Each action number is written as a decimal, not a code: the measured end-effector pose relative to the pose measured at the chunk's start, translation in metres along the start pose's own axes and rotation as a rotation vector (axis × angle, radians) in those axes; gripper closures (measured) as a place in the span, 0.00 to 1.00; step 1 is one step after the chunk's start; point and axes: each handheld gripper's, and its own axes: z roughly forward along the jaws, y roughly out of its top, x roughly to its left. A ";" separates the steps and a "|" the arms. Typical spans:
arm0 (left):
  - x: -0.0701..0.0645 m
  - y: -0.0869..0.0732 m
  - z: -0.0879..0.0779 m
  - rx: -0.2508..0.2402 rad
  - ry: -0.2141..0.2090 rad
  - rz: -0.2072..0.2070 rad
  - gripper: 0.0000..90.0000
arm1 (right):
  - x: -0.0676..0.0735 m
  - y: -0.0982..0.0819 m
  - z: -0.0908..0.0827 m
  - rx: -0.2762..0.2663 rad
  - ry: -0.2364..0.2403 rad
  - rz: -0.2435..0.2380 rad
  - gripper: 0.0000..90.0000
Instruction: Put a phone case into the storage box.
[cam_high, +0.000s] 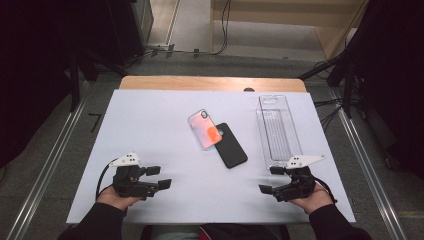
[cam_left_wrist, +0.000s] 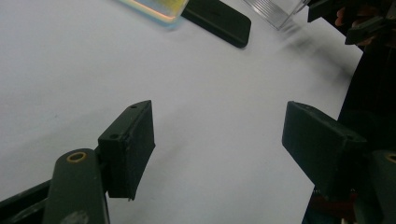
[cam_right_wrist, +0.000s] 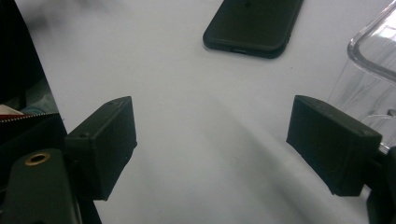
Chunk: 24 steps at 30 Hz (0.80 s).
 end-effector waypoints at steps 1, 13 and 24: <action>0.000 0.000 0.001 0.001 0.001 -0.001 0.29 | 0.000 0.000 0.000 -0.001 0.000 0.000 0.15; 0.000 0.002 0.001 0.002 -0.001 0.001 0.29 | 0.001 0.000 -0.002 0.002 -0.013 0.013 0.15; 0.000 0.001 -0.002 -0.011 -0.001 -0.015 0.29 | 0.004 0.006 -0.002 -0.012 0.003 -0.004 0.15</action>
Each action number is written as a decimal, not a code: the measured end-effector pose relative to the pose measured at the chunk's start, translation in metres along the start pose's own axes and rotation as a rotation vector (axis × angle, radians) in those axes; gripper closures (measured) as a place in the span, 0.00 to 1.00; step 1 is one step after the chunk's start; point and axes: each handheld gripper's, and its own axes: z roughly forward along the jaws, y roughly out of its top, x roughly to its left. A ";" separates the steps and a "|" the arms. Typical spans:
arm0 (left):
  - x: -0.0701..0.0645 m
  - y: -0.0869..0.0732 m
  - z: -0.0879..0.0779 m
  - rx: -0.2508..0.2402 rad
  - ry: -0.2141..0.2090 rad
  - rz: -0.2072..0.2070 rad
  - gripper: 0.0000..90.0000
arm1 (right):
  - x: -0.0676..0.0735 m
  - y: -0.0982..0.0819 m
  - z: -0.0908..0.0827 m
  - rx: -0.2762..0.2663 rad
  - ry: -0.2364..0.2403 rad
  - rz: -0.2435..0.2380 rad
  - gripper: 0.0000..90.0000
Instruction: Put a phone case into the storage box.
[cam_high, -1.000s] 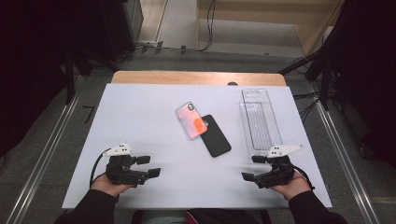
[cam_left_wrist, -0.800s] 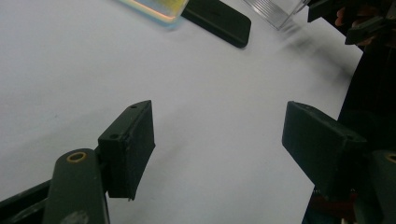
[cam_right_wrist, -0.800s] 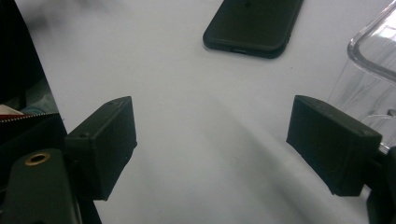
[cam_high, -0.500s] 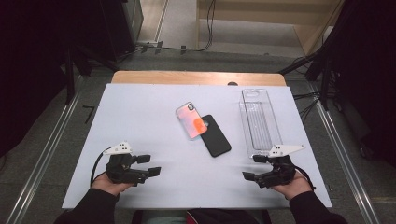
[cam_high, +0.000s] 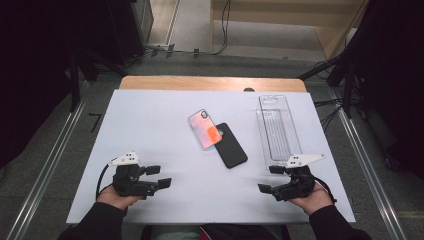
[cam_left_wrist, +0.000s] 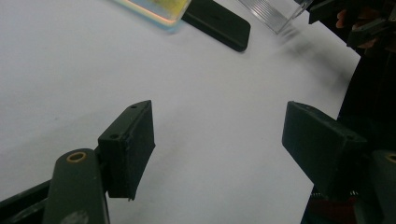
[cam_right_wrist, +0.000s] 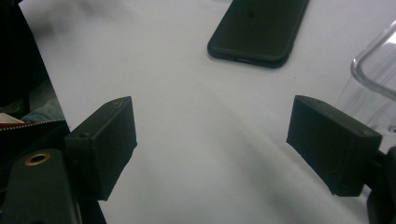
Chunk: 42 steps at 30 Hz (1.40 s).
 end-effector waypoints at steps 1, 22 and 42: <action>0.000 0.000 0.000 -0.002 0.004 0.000 0.29 | 0.001 0.002 -0.001 0.000 0.004 0.002 0.15; 0.000 0.001 -0.004 -0.007 0.012 -0.009 0.29 | 0.022 0.042 0.005 -0.044 -0.018 0.047 0.15; 0.000 0.001 -0.004 -0.010 0.015 -0.008 0.29 | 0.028 0.081 0.030 -0.076 -0.086 0.039 0.15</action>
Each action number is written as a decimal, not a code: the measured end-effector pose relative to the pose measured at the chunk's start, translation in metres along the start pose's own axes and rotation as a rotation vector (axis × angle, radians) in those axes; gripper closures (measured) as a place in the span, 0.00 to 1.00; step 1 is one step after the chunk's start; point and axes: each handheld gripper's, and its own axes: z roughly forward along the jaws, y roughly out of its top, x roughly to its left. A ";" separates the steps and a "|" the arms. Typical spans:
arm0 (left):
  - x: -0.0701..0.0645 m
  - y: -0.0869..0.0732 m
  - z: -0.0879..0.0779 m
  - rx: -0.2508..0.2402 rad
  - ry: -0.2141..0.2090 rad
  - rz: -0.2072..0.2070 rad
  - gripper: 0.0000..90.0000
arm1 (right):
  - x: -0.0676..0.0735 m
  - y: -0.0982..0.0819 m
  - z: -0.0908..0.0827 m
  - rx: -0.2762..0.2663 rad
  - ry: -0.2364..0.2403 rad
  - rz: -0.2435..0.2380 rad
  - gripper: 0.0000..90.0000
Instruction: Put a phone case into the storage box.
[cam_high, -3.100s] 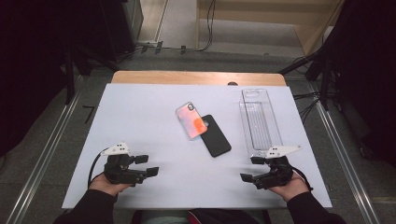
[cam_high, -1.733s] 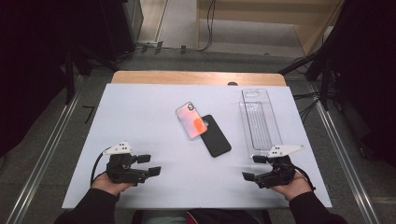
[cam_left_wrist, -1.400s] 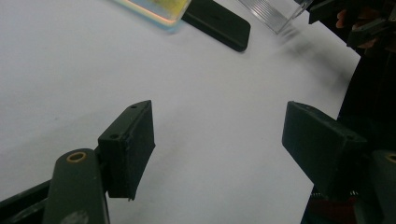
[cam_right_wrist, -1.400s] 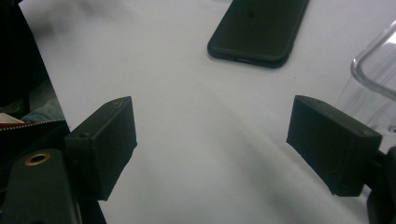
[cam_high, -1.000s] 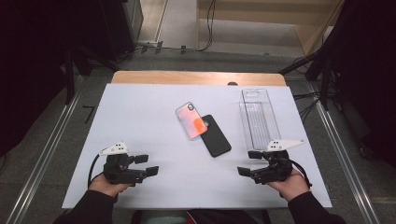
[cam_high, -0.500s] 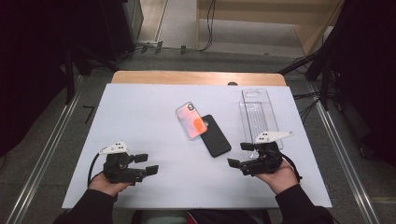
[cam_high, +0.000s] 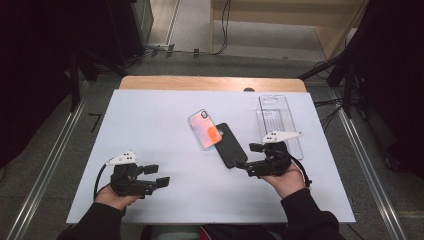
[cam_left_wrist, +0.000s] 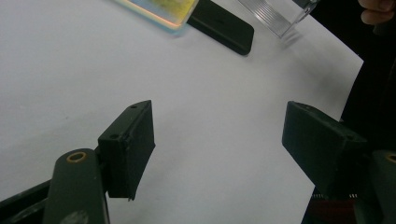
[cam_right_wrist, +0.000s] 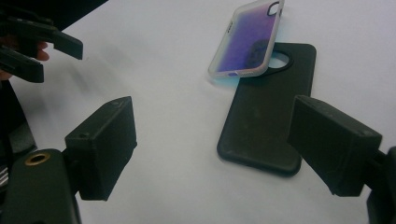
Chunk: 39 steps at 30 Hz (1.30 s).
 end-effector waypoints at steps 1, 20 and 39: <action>0.000 0.000 0.000 0.001 0.000 0.000 0.29 | 0.000 0.001 0.001 0.001 -0.001 -0.002 0.15; 0.001 0.000 0.000 0.003 0.001 -0.006 0.29 | -0.010 0.024 0.031 -0.012 -0.003 0.016 0.15; 0.001 0.000 0.000 0.002 -0.009 -0.006 0.29 | -0.010 0.054 0.070 -0.027 -0.065 0.039 0.00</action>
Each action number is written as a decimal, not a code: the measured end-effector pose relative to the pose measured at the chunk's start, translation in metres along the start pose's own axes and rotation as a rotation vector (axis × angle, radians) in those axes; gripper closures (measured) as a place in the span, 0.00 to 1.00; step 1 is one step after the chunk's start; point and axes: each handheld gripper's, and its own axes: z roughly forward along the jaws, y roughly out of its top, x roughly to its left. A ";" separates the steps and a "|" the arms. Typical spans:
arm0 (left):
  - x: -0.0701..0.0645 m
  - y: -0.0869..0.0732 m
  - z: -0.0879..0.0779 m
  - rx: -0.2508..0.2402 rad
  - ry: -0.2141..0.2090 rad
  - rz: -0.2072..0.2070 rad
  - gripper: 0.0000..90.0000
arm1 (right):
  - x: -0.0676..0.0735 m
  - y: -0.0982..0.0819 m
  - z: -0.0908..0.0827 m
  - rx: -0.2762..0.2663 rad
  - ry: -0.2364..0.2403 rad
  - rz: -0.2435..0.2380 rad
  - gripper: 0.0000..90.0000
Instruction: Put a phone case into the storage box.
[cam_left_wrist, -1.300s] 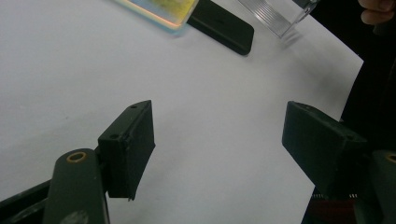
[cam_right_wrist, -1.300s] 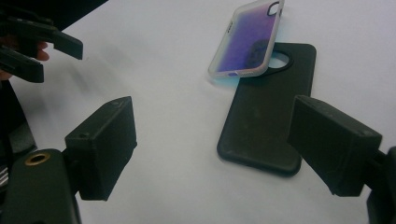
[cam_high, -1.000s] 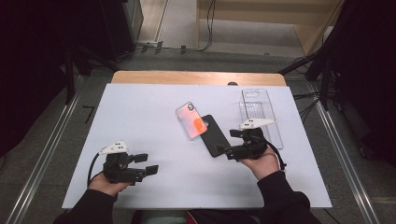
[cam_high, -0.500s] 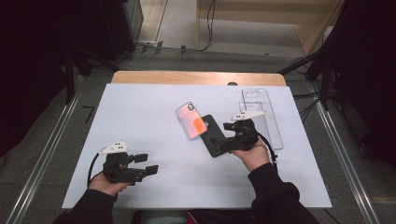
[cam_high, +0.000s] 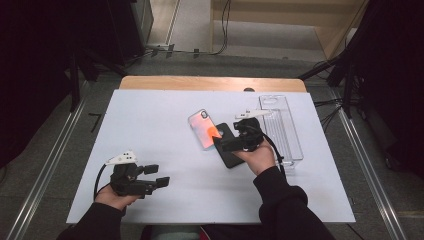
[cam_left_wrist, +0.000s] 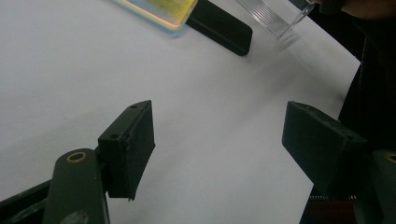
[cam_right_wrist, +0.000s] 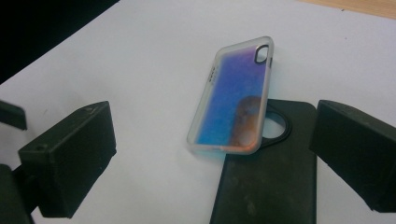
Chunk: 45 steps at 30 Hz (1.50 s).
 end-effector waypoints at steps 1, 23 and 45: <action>0.000 0.000 0.000 0.000 -0.001 0.001 0.29 | 0.000 0.002 0.002 0.002 -0.006 0.004 0.00; 0.000 0.000 0.000 0.005 -0.004 0.003 0.29 | 0.003 0.026 0.052 0.023 -0.081 -0.009 0.00; 0.000 0.000 0.000 0.006 -0.011 0.002 0.29 | 0.002 0.042 0.096 0.030 -0.144 0.028 0.00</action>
